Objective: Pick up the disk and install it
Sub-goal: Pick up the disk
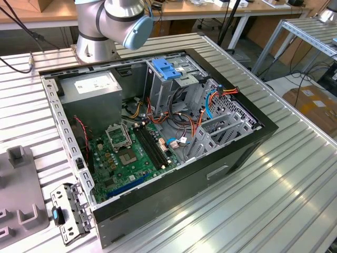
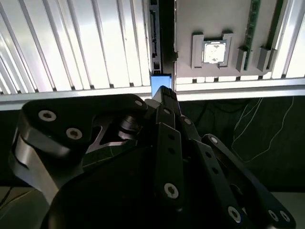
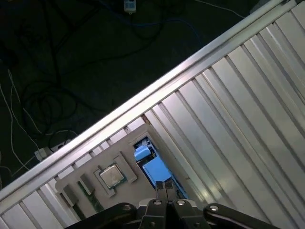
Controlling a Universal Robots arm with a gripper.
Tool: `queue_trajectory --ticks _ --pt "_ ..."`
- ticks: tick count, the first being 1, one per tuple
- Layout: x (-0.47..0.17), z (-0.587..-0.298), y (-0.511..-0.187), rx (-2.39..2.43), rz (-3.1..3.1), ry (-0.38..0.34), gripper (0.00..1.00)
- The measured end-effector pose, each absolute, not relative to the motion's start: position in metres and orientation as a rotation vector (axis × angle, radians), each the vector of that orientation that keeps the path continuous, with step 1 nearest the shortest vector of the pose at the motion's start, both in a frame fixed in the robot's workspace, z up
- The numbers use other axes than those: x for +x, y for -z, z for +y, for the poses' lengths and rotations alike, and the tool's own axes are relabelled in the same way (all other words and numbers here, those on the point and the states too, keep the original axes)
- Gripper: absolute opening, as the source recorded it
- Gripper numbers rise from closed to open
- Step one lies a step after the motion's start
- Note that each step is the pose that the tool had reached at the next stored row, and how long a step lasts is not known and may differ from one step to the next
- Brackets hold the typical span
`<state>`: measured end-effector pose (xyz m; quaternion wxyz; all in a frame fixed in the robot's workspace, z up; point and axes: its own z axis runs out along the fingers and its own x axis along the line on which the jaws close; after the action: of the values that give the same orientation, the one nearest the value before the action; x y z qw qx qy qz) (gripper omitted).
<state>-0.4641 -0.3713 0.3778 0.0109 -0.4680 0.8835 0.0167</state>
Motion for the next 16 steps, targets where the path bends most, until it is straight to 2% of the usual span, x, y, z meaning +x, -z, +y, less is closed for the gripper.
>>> queue_trajectory --ticks 10,11,12,16 --pt "-0.4641 -0.3713 -0.3754 -1.778 2.568 -0.056 0.11" --pt "-0.4641 -0.3713 -0.375 -1.81 2.546 -0.056 0.11" --pt "-0.4641 -0.3713 -0.3747 -1.833 2.53 -0.056 0.17" --pt "-0.4641 -0.3713 -0.373 -1.932 2.457 -0.057 0.19"
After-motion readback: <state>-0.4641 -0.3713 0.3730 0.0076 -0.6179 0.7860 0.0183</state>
